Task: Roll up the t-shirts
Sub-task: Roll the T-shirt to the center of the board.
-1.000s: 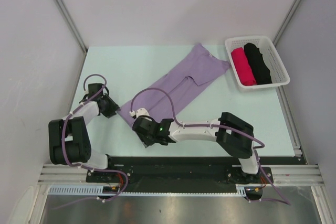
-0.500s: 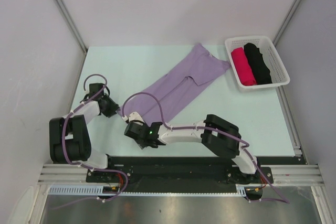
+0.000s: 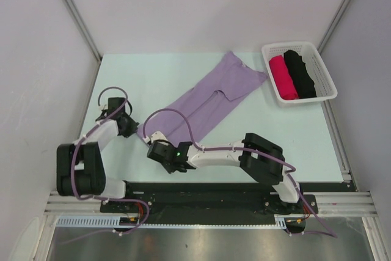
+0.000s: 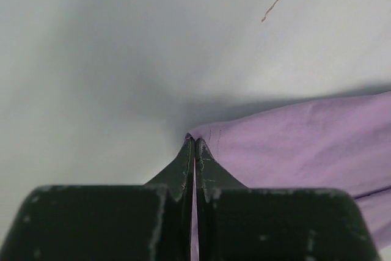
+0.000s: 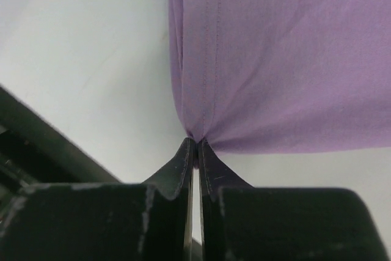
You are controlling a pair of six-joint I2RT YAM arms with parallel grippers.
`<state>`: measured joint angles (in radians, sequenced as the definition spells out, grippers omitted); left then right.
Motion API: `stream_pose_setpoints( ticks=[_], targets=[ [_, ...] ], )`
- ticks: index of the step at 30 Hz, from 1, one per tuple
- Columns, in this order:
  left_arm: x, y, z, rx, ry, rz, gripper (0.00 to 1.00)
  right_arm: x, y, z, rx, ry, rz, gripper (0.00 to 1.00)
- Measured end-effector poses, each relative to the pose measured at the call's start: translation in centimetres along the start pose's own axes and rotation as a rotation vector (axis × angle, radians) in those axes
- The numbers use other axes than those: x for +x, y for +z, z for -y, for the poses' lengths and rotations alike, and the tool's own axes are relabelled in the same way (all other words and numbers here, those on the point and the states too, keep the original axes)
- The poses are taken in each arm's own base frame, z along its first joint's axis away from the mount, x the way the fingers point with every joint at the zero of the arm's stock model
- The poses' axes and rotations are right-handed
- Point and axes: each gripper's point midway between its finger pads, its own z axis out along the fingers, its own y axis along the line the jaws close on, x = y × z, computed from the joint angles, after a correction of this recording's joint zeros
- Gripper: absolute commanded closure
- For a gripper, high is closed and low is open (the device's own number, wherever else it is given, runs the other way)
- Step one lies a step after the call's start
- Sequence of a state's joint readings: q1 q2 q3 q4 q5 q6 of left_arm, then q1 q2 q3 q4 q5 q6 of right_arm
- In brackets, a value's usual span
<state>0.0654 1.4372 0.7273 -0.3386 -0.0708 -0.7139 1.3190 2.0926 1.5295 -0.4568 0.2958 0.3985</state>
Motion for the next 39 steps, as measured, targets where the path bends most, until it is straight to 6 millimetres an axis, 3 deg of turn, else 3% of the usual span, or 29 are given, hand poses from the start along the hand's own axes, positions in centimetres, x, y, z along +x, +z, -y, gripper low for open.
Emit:
stream_pose_setpoints(
  ticks=[7, 13, 17, 22, 31, 39],
  targets=[
    [-0.8, -3.8, -1.7, 0.011, -0.06, 0.154, 1.0, 0.1, -2.0, -2.4, -0.113, -0.016, -0.013, 0.98],
    [1.0, -3.3, -3.3, -0.026, -0.051, 0.129, 1.0, 0.6, -2.3, -3.3, -0.158, -0.022, -0.036, 0.98],
    [1.5, -3.2, -3.0, -0.02, -0.034, 0.12, 1.0, 0.6, -2.1, -2.8, -0.17, -0.005, -0.054, 0.99],
    [2.3, -3.4, -0.6, 0.001, 0.012, 0.09, 1.0, 0.1, -1.8, -1.3, -0.173, 0.037, -0.073, 0.99],
    [0.7, -3.7, 6.2, 0.055, 0.059, 0.092, 1.0, -2.4, -2.8, 3.3, -0.15, 0.153, -0.038, 1.0],
    [0.9, -1.5, 8.8, 0.011, 0.094, 0.047, 1.0, -1.6, -1.7, 6.4, -0.096, 0.218, -0.062, 1.0]
  ],
)
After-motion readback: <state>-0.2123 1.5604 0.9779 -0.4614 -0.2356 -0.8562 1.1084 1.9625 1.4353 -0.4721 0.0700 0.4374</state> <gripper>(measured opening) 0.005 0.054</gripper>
